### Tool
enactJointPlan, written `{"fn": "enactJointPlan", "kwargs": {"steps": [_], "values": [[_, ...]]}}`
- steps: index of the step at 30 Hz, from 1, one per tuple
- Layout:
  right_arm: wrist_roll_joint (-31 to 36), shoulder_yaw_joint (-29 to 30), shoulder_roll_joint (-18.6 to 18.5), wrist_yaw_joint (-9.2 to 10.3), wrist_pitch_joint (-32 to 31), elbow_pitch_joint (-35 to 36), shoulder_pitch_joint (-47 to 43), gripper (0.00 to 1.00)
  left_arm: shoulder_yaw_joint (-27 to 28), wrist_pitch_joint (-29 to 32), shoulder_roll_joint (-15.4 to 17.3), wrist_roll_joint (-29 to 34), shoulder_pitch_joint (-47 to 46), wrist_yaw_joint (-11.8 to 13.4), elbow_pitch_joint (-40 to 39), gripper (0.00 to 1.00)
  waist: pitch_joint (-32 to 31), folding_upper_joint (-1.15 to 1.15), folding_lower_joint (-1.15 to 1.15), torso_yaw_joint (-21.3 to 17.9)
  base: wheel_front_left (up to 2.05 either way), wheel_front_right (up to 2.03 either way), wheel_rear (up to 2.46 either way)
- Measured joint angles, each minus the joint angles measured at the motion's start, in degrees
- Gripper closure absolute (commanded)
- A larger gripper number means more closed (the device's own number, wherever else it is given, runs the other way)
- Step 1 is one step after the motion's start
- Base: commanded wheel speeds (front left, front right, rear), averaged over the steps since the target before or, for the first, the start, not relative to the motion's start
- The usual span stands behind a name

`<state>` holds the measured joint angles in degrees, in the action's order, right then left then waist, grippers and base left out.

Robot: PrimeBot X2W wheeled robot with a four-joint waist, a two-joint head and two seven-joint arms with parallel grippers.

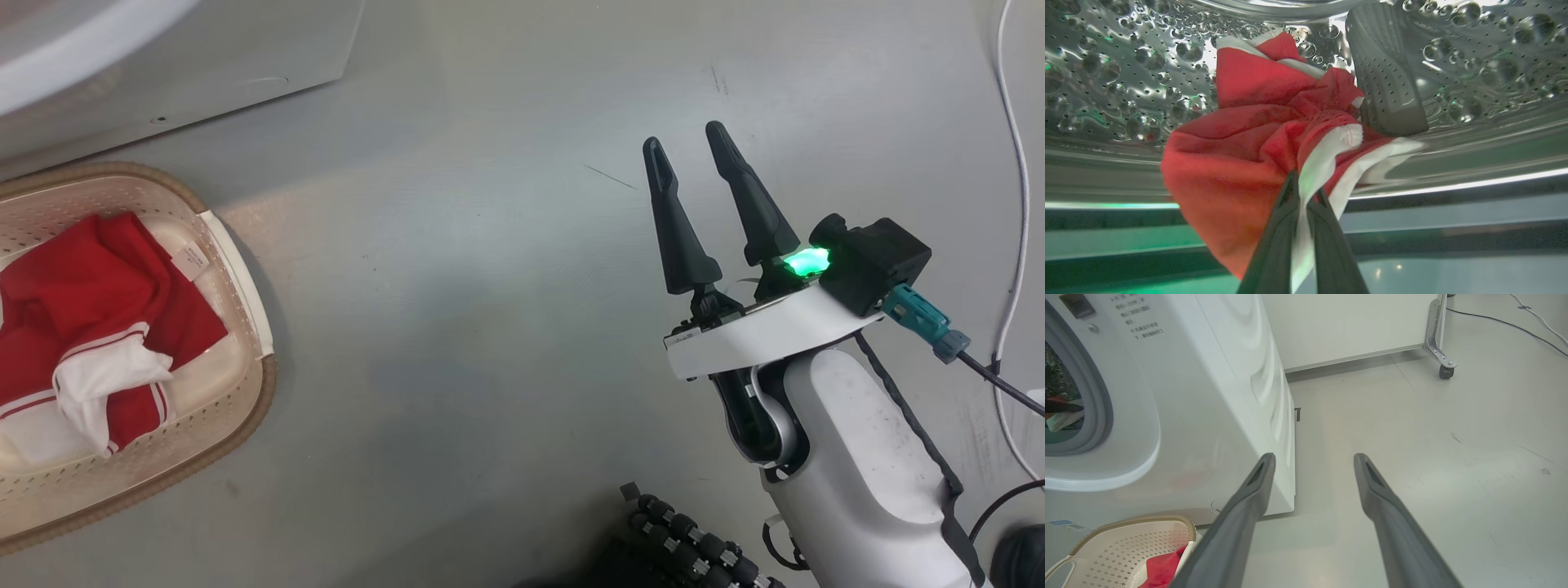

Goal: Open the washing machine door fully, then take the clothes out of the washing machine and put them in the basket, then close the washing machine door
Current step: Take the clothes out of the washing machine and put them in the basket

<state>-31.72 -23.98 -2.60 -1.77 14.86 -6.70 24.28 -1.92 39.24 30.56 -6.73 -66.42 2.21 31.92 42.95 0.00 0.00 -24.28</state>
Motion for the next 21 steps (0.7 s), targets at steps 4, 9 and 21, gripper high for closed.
{"fn": "enactJointPlan", "kwargs": {"steps": [4,9,21], "values": [[0.1,0.2,0.0,0.00,0.0,-0.1,0.1,0.00,1.3,-1.9,-1.4,-1.8,-0.1,0.5,-0.6,1.00,-0.1,0.00,0.00,0.2,0.00,0.00,0.00],[0.4,0.8,0.0,0.35,0.0,-0.2,0.2,0.00,2.8,-5.4,-3.2,-3.3,0.0,1.0,-1.1,1.00,-0.5,0.00,0.00,0.6,0.00,0.00,0.00],[2.9,1.7,0.0,0.36,0.0,-1.2,0.2,0.00,5.8,-16.6,-8.1,-7.3,4.9,1.1,-3.4,1.00,-2.6,0.00,0.00,2.3,0.00,0.00,0.00]]}}
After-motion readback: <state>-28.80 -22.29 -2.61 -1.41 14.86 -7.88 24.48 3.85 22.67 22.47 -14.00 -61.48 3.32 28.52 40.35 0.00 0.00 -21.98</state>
